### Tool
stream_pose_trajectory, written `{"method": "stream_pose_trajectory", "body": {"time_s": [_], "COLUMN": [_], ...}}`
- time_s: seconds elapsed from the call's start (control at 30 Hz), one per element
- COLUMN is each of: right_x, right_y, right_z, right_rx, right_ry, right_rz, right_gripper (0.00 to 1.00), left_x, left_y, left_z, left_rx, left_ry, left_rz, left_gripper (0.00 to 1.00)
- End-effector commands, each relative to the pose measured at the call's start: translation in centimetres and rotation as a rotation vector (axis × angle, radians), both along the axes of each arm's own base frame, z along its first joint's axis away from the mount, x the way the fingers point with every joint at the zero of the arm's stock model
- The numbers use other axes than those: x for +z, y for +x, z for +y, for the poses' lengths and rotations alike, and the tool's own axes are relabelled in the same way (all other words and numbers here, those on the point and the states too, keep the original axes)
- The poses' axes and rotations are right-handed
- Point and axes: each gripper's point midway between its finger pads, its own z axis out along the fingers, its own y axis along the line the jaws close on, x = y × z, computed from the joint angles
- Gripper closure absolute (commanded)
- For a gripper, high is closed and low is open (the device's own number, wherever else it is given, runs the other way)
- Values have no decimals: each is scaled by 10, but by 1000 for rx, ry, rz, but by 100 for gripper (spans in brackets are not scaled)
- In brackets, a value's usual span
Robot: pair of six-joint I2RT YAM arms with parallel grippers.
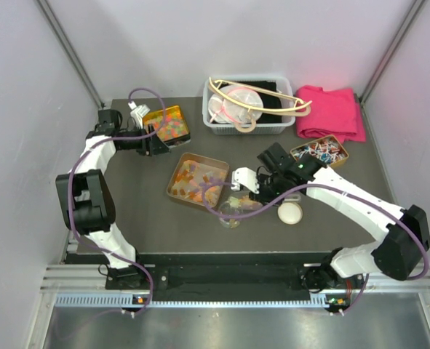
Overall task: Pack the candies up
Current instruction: Place the fake candies in the packing bottle.
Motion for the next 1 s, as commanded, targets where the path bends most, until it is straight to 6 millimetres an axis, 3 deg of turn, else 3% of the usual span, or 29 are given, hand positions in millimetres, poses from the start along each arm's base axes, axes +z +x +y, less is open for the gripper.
{"method": "stream_pose_trajectory", "body": {"time_s": [0.0,0.43,0.97], "right_x": [9,2,12], "right_y": [-4,-9,10], "right_z": [-10,-7,4], "right_rx": [27,106,148], "right_ry": [-38,-184,-326], "right_rz": [-57,-127,-261], "right_gripper": [100,100,100], "left_x": [16,13,6], "left_y": [-10,-14,-17], "left_z": [1,1,0], "left_rx": [-24,-22,-26], "left_ry": [28,37,32], "left_rz": [-61,-56,-41], "left_gripper": [34,34,34]}}
